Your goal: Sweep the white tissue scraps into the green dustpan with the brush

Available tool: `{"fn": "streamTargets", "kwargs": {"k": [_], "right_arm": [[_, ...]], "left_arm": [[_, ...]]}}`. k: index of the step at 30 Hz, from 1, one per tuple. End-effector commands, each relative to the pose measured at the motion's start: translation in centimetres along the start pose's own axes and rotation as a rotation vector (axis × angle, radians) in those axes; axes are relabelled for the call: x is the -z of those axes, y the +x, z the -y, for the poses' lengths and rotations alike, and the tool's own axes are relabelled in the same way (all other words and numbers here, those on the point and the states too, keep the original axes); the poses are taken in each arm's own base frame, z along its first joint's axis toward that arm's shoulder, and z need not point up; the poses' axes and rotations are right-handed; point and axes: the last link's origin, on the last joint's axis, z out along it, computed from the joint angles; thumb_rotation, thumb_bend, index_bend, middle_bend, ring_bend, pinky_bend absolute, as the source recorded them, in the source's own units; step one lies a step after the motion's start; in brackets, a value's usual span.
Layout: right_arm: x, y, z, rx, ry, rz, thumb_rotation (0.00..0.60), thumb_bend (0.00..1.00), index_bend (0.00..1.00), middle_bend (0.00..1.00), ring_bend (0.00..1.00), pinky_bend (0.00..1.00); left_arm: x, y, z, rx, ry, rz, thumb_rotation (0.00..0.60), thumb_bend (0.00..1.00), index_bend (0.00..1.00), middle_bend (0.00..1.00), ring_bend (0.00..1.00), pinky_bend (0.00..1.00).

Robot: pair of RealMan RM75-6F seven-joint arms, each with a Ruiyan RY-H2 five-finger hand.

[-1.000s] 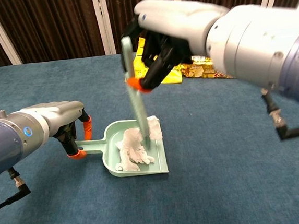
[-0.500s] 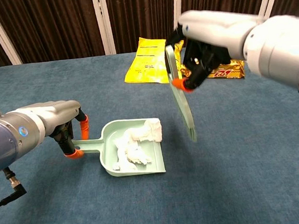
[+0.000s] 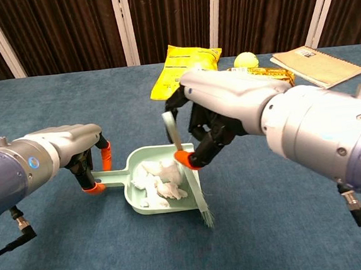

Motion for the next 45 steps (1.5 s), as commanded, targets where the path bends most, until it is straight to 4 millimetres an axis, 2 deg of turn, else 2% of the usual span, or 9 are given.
{"fn": "streamTargets", "kwargs": {"k": [1,7,20,23,25,28,31,36,45], "right_arm": [[0.0,0.2,0.6,-0.005,0.015,-0.008,0.600,0.44,0.75,0.90,0.92,0.88],[-0.4,1.4,0.6,-0.004,0.018,-0.065,0.600,0.44,0.75,0.90,0.92,0.88],[-1.1,4.3,-1.6,0.054,-0.019,-0.161,0.600,0.44,0.75,0.90,0.92,0.88],[-1.1,4.6,-2.1,0.061,-0.029,-0.166,0.600,0.44,0.75,0.90,0.92,0.88],[-1.0,4.9,-2.6,0.074,-0.041,-0.171,0.600,0.44,0.75,0.90,0.92,0.88],[-1.0,5.1,-3.0,0.082,-0.042,-0.174,0.600,0.44,0.75,0.90,0.92,0.88],[-0.9,5.2,-3.2,0.085,-0.045,-0.180,0.600,0.44,0.75,0.90,0.92,0.88],[-0.7,5.3,-4.0,0.096,-0.063,-0.181,0.600,0.44,0.75,0.90,0.92,0.88],[-0.3,5.9,-6.2,0.155,-0.101,-0.215,0.600,0.44,0.75,0.90,0.92,0.88]], "left_arm": [[0.0,-0.1,0.0,-0.001,-0.002,0.000,0.600,0.64,0.73,1.00,1.00,1.00],[0.0,0.1,0.0,0.010,-0.005,-0.011,0.600,0.64,0.73,1.00,1.00,1.00],[-0.1,0.3,0.1,0.023,-0.007,-0.024,0.600,0.62,0.70,1.00,1.00,1.00],[0.0,0.3,0.1,0.019,-0.010,-0.026,0.600,0.47,0.57,1.00,1.00,1.00],[0.1,0.4,0.2,0.015,-0.012,-0.033,0.600,0.30,0.50,1.00,1.00,1.00],[0.2,0.6,0.4,0.011,-0.012,-0.038,0.600,0.15,0.45,1.00,1.00,1.00],[0.4,0.8,0.7,0.009,-0.014,-0.042,0.600,0.05,0.41,1.00,1.00,1.00],[0.8,1.3,1.7,0.023,-0.013,-0.056,0.600,0.00,0.32,1.00,1.00,1.00],[2.2,3.1,3.9,0.096,-0.065,-0.142,0.600,0.00,0.31,1.00,1.00,1.00]]}}
